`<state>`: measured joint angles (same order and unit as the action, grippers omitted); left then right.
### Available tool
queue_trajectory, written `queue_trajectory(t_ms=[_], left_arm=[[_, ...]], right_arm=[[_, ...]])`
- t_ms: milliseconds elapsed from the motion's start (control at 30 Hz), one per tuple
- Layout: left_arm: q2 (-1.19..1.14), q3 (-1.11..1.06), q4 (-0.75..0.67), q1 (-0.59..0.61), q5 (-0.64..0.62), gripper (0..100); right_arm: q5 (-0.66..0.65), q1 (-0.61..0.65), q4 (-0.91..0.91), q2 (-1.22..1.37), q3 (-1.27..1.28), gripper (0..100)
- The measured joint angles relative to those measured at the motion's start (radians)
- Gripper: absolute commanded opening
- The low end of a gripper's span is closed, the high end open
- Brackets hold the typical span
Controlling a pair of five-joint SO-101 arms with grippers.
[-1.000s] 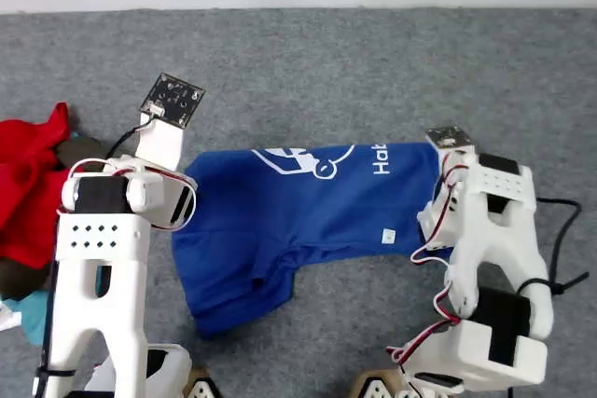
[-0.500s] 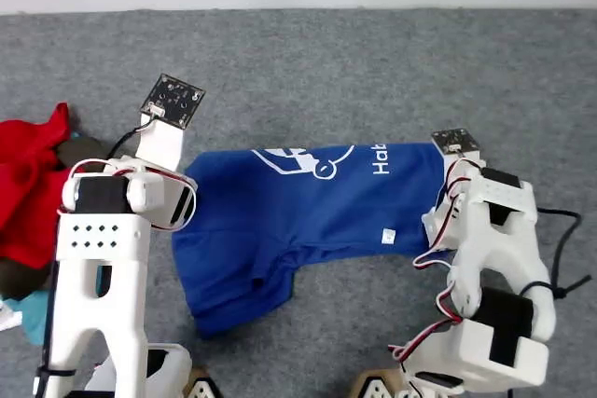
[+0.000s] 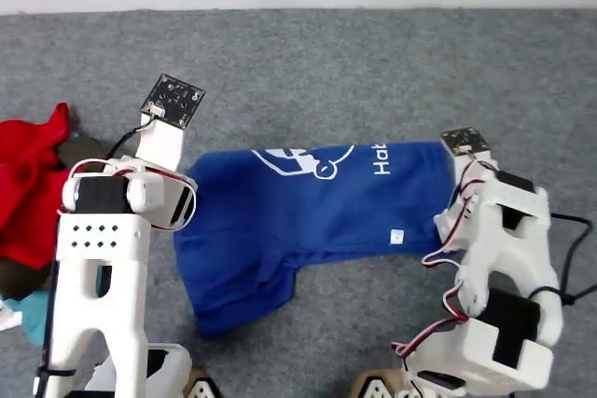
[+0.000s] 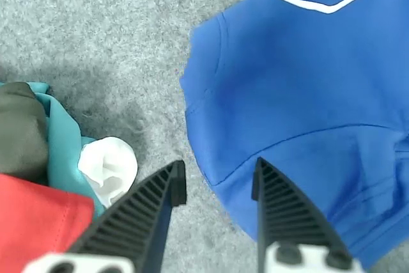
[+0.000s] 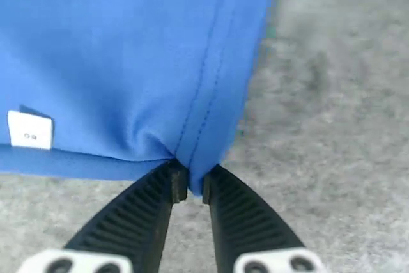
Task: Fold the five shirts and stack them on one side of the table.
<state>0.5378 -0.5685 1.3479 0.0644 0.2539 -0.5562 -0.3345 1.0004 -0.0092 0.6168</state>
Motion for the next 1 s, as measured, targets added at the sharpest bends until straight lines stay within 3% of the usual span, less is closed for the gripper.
queue_trajectory(t_ms=[233, 367, 533, 667, 800, 1000], left_arm=[[0.000, 0.000, 0.000, 0.000, 0.000, 17], [0.000, 0.000, 0.000, 0.000, 0.000, 17], [0.000, 0.000, 0.028, 0.000, 0.000, 18], [0.000, 0.000, 0.006, 0.000, -0.011, 18], [-0.003, 0.000, -0.091, 0.000, -0.118, 18], [-0.080, 0.002, -0.210, 0.000, -0.164, 17]], right_arm=[[-0.002, -0.015, -0.071, 0.075, -0.017, 5.8], [-0.002, -0.021, -0.078, 0.103, -0.029, 15.2], [-0.002, -0.021, 0.015, 0.095, -0.058, 18.0], [0.000, -0.031, 0.147, -0.011, -0.043, 18.3], [0.000, -0.034, 0.250, -0.189, -0.055, 18.3], [0.000, -0.023, 0.293, -0.397, -0.057, 18.3]])
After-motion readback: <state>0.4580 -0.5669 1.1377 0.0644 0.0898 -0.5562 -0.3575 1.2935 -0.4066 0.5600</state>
